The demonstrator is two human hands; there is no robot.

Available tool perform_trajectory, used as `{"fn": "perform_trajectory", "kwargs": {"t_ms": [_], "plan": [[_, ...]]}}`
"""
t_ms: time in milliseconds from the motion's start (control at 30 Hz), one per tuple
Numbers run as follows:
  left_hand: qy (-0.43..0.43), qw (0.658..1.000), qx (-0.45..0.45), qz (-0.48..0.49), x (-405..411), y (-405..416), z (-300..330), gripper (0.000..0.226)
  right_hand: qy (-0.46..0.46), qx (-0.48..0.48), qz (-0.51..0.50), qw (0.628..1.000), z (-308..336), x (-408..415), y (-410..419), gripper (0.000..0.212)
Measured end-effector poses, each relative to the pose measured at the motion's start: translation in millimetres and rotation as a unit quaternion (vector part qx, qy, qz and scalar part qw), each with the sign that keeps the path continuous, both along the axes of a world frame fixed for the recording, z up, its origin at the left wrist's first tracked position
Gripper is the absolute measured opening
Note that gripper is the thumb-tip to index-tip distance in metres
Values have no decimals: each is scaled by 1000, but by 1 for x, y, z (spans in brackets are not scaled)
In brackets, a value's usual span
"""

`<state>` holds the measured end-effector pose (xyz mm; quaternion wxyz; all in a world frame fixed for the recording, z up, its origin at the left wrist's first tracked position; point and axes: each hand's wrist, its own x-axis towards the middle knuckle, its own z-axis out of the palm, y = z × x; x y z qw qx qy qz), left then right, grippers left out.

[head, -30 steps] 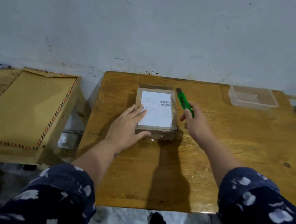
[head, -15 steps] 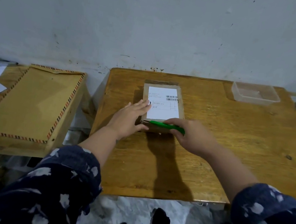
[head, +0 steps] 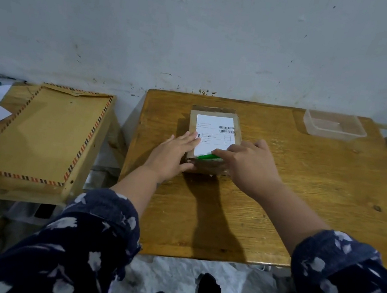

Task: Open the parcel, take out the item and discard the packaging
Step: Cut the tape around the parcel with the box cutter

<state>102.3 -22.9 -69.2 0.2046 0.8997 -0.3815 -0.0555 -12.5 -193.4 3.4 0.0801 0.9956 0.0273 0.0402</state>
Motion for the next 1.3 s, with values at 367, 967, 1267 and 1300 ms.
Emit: {"fn": "perform_trajectory", "kwargs": {"t_ms": [367, 967, 1267, 1300], "plan": [[-21, 999, 31, 3, -4, -1, 6, 76, 21, -6, -69, 997, -2, -11, -10, 50], [-25, 998, 47, 15, -9, -4, 14, 79, -23, 43, -62, 997, -11, -10, 4, 47], [-23, 999, 43, 13, -10, -3, 13, 77, -4, -7, -38, 999, -2, -5, 6, 45], [-21, 999, 45, 13, -10, -4, 13, 77, -1, -10, -37, 999, -1, -5, 5, 44]]}}
